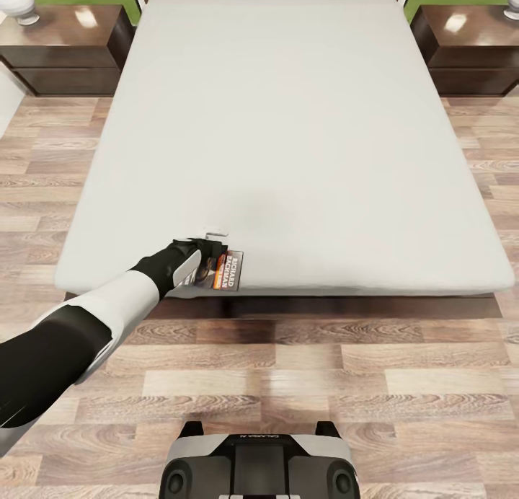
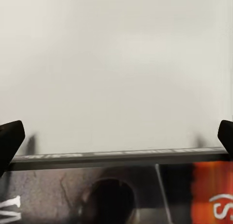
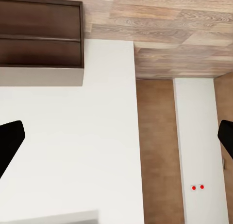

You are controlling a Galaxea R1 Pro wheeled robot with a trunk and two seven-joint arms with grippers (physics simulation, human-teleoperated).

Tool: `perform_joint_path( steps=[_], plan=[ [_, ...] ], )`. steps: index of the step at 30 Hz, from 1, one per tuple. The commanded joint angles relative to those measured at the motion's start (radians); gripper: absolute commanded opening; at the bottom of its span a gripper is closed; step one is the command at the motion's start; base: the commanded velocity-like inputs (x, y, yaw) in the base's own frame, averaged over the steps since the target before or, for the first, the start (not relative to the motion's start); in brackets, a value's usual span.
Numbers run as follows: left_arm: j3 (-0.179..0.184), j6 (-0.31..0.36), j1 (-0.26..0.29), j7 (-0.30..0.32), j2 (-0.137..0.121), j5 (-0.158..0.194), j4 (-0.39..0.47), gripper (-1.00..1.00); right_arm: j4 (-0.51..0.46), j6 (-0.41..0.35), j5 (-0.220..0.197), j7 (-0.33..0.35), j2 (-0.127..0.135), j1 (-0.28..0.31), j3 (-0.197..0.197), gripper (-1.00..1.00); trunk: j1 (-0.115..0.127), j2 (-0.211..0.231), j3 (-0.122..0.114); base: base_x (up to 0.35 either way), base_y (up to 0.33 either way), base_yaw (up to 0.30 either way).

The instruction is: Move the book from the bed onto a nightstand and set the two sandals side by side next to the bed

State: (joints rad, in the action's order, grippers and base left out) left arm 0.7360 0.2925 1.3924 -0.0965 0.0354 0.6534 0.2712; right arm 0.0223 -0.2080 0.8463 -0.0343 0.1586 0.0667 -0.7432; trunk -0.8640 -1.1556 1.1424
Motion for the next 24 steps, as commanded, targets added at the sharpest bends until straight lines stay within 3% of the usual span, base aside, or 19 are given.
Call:
perform_joint_path(
  steps=[1, 24],
  plan=[
    [0.008, 0.004, 0.000, -0.008, 0.000, 0.011, 0.003, 1.00, 0.002, -0.002, 0.010, -0.004, 0.000, 0.001, -0.008, 1.00, 0.000, 0.000, 0.000, -0.036, 0.000, 0.000],
    [0.008, 0.004, 0.000, -0.008, -0.001, 0.011, 0.007, 1.00, 0.002, -0.002, 0.010, -0.003, 0.001, 0.001, -0.008, 1.00, 0.000, 0.000, 0.000, -0.021, 0.000, 0.000]
  ],
)
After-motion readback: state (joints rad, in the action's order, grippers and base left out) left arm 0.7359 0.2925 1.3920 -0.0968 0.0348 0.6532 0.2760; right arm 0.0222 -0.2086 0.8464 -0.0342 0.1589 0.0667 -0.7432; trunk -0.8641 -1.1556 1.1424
